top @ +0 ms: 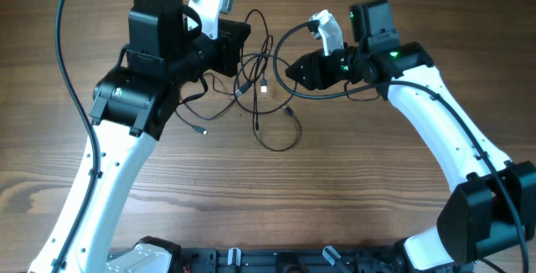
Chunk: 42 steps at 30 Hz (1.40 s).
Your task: Untangle cables
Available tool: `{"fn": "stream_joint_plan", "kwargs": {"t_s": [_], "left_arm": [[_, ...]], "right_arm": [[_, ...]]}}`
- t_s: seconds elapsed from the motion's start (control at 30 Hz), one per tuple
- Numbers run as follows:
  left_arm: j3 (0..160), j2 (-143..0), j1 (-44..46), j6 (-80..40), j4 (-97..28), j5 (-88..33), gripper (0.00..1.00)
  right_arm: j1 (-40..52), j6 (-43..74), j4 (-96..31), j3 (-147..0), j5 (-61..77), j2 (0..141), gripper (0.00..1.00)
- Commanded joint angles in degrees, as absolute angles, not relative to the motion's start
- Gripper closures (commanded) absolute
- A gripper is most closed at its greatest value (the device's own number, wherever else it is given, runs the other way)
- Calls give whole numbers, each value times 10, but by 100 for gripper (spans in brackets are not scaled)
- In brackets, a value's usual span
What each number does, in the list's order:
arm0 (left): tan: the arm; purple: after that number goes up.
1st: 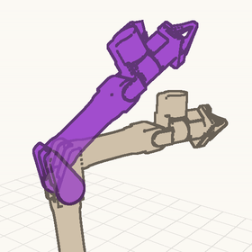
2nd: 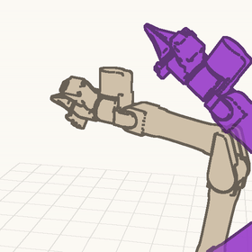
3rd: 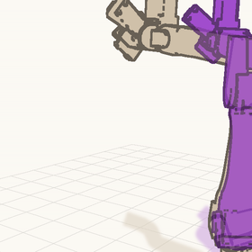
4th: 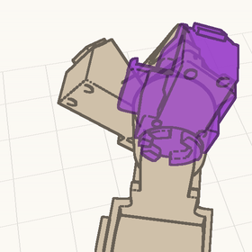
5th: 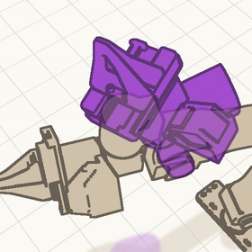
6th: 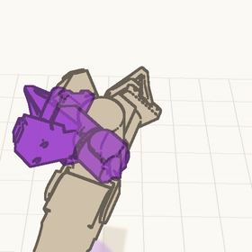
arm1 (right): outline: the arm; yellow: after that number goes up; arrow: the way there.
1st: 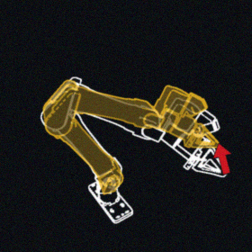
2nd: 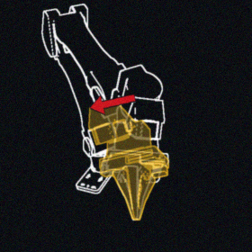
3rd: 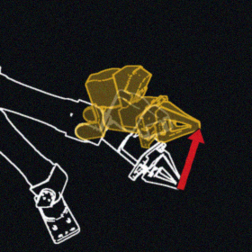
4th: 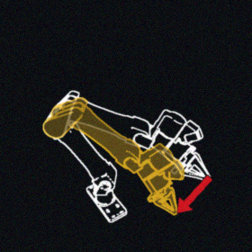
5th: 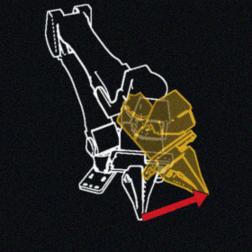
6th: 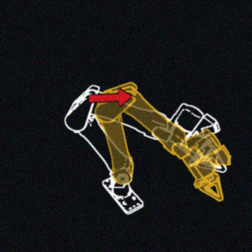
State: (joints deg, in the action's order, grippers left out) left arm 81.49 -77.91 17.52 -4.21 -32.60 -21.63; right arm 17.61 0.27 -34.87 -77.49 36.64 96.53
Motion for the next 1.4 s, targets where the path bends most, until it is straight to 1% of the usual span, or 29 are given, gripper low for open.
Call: {"fn": "stream_joint_plan", "kwargs": {"t_s": [0.0,0.13,0.17,0.2,0.23,0.37,0.43,0.53,0.6,0.8,1.07,1.2,1.37], "left_arm": [[816,-777,175,-48,-321,-211,96],[816,-777,175,-48,-311,-211,96],[816,-777,175,-48,-311,-211,96],[816,-777,175,-48,-311,-211,96],[816,-777,175,-48,-311,-211,96],[816,-777,174,-48,-310,-211,96],[816,-777,174,-48,-310,-193,96],[816,-777,171,-47,-310,-122,96],[816,-777,159,-38,-310,-112,96],[816,-777,117,-37,-321,-113,96],[816,-777,97,-37,-334,-112,96],[816,-776,79,-37,-345,-112,96],[816,-776,57,-37,-346,-112,96]], "right_arm": [[196,17,-340,-780,343,978,43],[214,17,-308,-753,342,982,43],[215,20,-304,-752,338,986,46],[215,33,-296,-752,325,991,46],[215,35,-293,-752,316,994,51],[215,70,-293,-752,256,1011,95],[215,142,-313,-752,126,1013,96],[194,206,-378,-752,-34,1013,96],[169,212,-411,-752,-80,1013,96],[58,212,-438,-752,-107,1015,96],[-75,212,-444,-738,-122,1019,96],[-116,214,-426,-699,-156,1019,96],[-151,246,-411,-674,-172,1019,96]]}}
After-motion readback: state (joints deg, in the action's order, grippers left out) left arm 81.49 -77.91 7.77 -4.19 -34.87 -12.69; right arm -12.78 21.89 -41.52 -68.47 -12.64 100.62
